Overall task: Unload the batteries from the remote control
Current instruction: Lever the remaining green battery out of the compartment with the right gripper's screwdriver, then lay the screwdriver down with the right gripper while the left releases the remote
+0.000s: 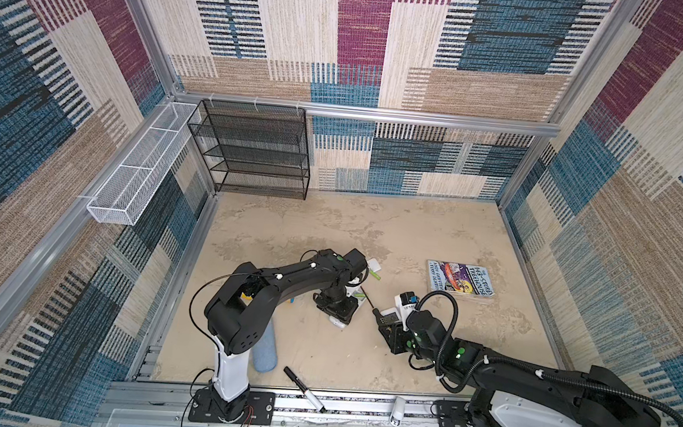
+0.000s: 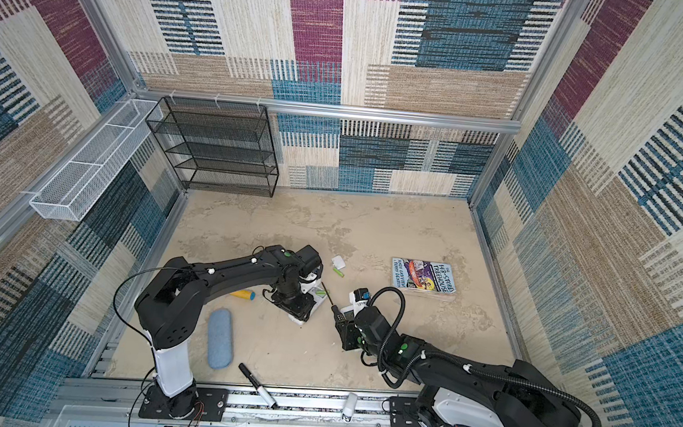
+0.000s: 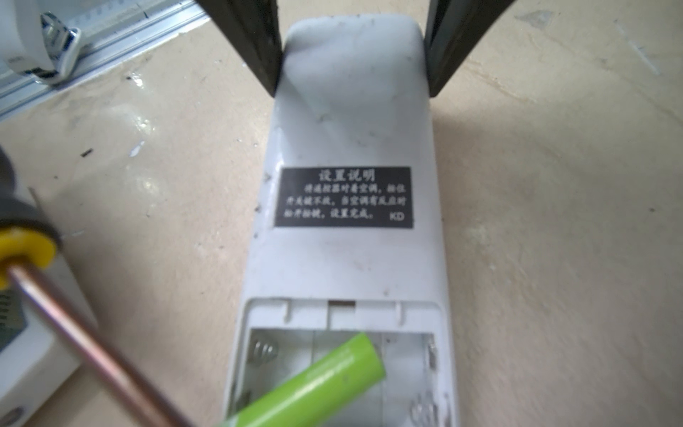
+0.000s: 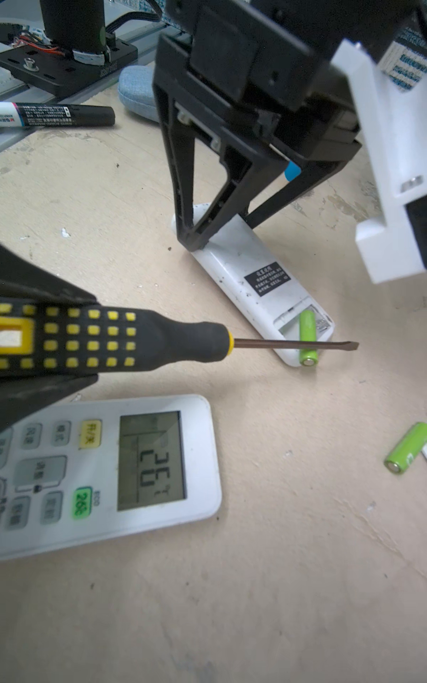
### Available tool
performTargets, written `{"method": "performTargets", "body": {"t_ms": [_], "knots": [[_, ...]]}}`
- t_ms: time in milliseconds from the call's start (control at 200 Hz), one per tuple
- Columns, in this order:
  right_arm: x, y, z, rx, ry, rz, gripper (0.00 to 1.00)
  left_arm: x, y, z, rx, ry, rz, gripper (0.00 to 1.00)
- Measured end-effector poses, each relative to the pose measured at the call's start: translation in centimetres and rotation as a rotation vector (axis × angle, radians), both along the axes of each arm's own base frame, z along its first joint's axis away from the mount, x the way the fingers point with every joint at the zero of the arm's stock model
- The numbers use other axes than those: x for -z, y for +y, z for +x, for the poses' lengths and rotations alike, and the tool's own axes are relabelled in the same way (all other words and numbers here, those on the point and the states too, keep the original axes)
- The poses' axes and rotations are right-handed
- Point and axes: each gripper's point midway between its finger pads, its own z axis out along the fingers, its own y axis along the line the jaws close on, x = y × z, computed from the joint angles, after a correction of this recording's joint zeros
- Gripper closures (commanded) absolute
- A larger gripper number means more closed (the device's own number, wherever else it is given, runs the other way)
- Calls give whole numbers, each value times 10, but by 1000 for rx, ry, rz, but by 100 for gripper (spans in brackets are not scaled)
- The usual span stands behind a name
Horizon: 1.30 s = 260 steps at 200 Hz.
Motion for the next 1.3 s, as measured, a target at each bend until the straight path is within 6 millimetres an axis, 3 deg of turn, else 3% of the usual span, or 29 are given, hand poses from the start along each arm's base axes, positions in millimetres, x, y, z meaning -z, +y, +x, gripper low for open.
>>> {"method": "performTargets", "body": {"t_ms": [155,320,566,806,1001,1302], "knots": [[12,-8,0,28,28,-30,100,0,2,1,-6,-1,-1,48],[13,-7,2,31,26,-31,100,0,3,0,-7,1,2,48],[5,-7,6,41,19,-32,100,8,17,8,-34,-18,50,47],[-17,-11,17,75,-28,-16,100,12,39,21,-88,-42,81,46],[-17,-40,32,178,-27,-36,100,16,58,38,-156,-52,99,45],[11,-88,50,313,32,-109,97,15,80,68,-262,-24,82,41]]}}
